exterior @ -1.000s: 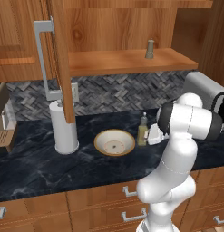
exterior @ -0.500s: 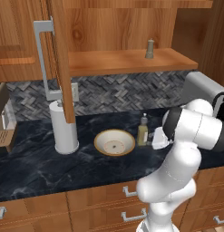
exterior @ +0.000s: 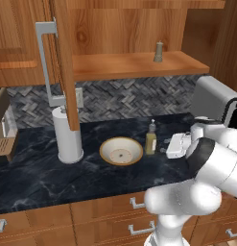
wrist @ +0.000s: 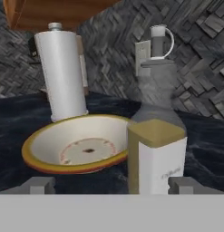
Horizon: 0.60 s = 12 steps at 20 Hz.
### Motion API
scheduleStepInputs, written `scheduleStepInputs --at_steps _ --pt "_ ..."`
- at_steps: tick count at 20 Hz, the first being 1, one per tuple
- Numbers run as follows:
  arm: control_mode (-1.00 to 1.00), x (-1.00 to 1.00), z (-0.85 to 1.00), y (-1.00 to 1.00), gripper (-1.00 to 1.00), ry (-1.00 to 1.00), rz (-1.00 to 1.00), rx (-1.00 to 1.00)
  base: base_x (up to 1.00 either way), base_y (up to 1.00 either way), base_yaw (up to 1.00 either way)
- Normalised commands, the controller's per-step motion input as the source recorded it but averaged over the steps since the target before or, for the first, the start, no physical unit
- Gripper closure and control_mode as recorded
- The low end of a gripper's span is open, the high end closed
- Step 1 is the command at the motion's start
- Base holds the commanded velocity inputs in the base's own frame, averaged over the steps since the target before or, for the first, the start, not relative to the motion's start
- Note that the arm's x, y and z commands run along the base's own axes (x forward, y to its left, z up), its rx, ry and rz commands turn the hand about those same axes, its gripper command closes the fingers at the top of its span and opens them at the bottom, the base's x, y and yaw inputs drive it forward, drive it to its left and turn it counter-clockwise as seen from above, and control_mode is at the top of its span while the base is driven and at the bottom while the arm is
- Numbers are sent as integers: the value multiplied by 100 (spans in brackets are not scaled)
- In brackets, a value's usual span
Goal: Retrieve the bottle and the shaker from the cabinet and place them next to the mixing bowl on the counter. Then add garlic from the fridge to the mixing bowl.
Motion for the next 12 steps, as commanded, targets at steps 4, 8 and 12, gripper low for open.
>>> scheduleStepInputs --at_steps 4,8,12 --pt "-100 -30 66 0 -100 2 -21 0 0 0 0" --pt "-100 -30 89 0 -100 10 -20 1 0 0 0" --pt "-100 -34 98 0 -100 16 -19 0 0 0 0"
